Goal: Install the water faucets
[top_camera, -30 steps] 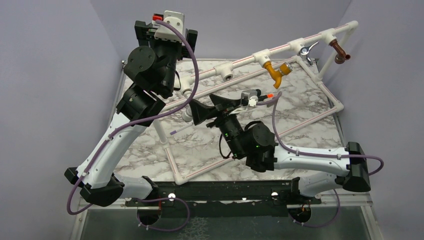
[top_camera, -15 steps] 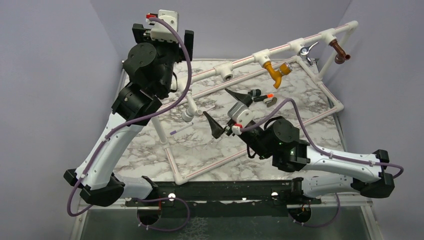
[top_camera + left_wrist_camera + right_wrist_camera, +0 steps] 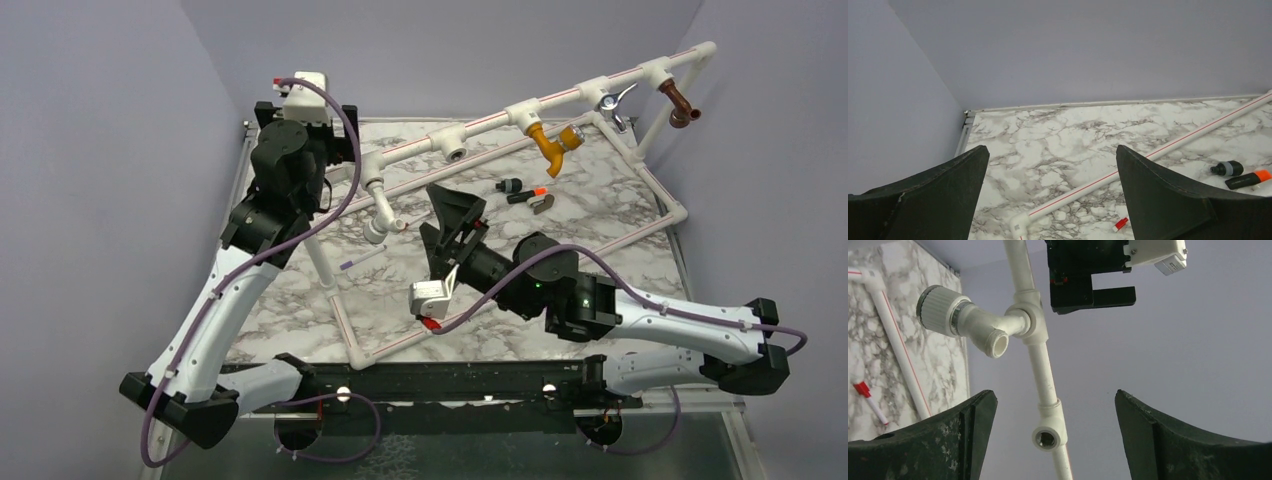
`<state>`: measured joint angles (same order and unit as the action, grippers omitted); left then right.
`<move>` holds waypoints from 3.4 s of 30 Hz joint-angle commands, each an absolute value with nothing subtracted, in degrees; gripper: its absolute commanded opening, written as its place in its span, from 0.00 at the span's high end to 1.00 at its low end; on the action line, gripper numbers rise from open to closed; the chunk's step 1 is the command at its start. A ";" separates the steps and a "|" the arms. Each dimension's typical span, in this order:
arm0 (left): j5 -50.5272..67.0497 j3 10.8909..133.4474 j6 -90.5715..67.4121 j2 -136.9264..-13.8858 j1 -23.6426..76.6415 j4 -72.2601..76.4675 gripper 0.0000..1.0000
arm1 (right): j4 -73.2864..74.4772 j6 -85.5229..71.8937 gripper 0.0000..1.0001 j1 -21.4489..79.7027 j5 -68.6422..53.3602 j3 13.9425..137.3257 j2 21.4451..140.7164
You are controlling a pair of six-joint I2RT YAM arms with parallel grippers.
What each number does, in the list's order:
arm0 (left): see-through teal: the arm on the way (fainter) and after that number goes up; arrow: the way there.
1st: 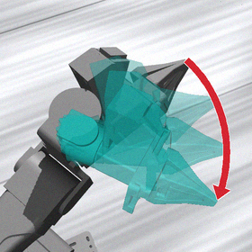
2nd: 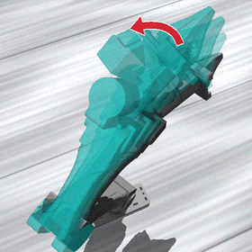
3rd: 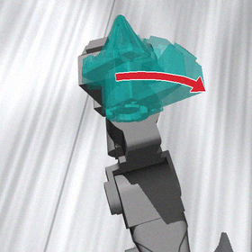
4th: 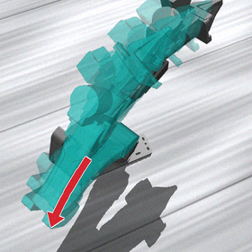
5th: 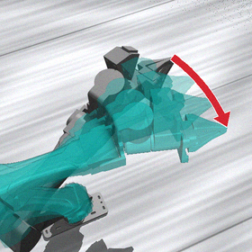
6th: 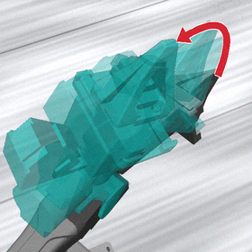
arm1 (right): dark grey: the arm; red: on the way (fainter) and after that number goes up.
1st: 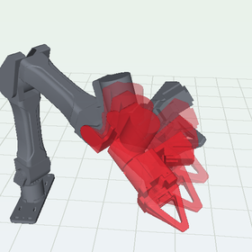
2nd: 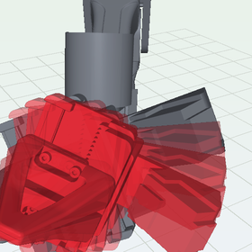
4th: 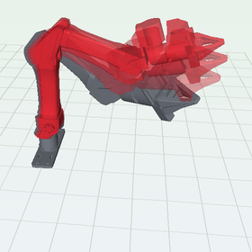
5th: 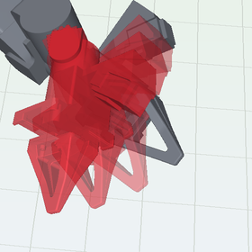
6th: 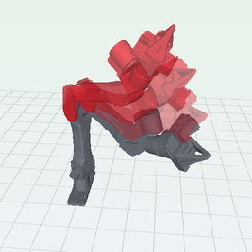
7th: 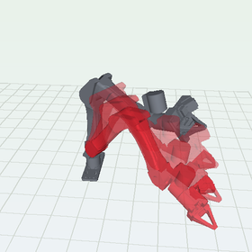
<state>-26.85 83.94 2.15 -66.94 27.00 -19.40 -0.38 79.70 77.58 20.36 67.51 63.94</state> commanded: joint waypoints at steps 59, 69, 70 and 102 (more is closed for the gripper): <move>-33.69 70.49 1.32 -58.70 26.20 -9.14 0.01 | -29.51 90.81 0.99 79.01 24.60 61.62 81.39; -33.88 70.49 1.41 -58.88 26.03 -9.14 0.01 | -54.55 54.43 0.99 79.11 23.47 55.93 81.56; -33.73 70.49 1.41 -58.86 26.02 -9.14 0.01 | -56.73 51.05 0.99 79.10 23.90 55.78 81.87; -33.17 70.75 1.02 -58.46 25.31 -9.58 0.01 | -32.75 51.35 0.26 80.49 28.51 65.14 80.10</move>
<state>-32.67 71.18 0.91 -58.72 25.82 -9.45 -40.91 44.53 79.11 26.00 62.33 79.99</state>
